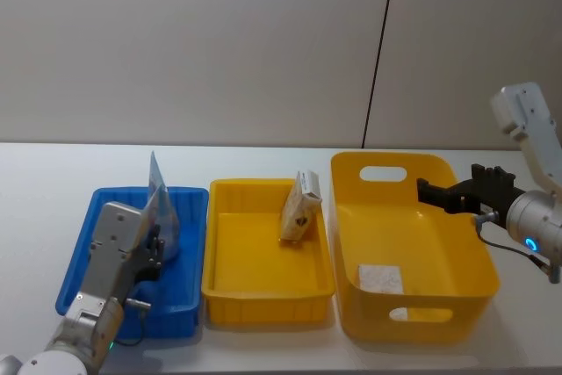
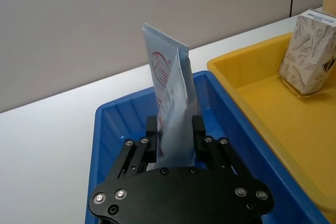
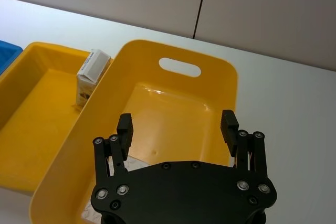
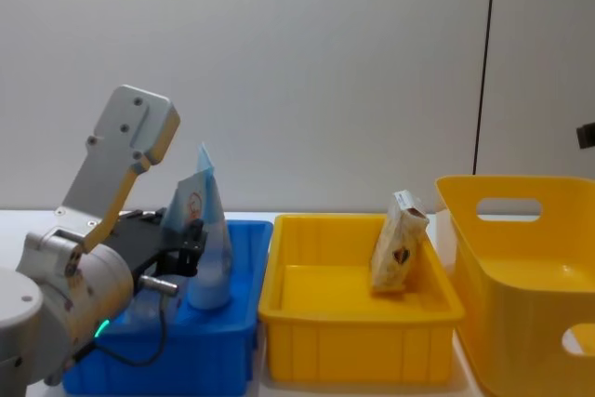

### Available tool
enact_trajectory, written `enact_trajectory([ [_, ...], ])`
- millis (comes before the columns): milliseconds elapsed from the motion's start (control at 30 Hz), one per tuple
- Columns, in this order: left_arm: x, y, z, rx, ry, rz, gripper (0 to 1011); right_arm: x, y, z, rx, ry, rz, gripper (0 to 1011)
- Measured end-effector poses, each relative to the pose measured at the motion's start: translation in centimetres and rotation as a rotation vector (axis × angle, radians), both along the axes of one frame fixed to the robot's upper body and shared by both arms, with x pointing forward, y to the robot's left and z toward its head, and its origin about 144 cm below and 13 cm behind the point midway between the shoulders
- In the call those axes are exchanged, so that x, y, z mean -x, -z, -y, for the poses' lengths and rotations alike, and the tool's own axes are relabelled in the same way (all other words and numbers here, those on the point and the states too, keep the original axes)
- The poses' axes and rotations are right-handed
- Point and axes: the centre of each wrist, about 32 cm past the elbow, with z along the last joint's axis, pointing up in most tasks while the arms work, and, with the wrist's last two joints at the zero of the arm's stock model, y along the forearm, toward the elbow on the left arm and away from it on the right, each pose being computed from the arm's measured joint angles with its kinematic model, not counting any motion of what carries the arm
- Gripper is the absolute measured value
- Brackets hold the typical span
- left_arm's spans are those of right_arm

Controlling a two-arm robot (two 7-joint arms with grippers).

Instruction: Bimanual collaborative sorting of washing and personal care products

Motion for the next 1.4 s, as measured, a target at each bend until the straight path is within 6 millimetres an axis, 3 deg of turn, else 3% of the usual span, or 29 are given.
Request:
enact_trajectory([
  [133,-0.03,0.0,0.03,-0.002,0.0,0.0,289,0.0,0.0,0.0,0.0,0.0,0.0,1004],
  [333,-0.06,0.0,0.05,-0.003,-0.001,0.001,240,0.0,0.0,0.0,0.0,0.0,0.0,1004],
  [1400,-0.1,0.01,0.09,-0.005,-0.001,0.001,208,0.0,0.0,0.0,0.0,0.0,0.0,1004],
])
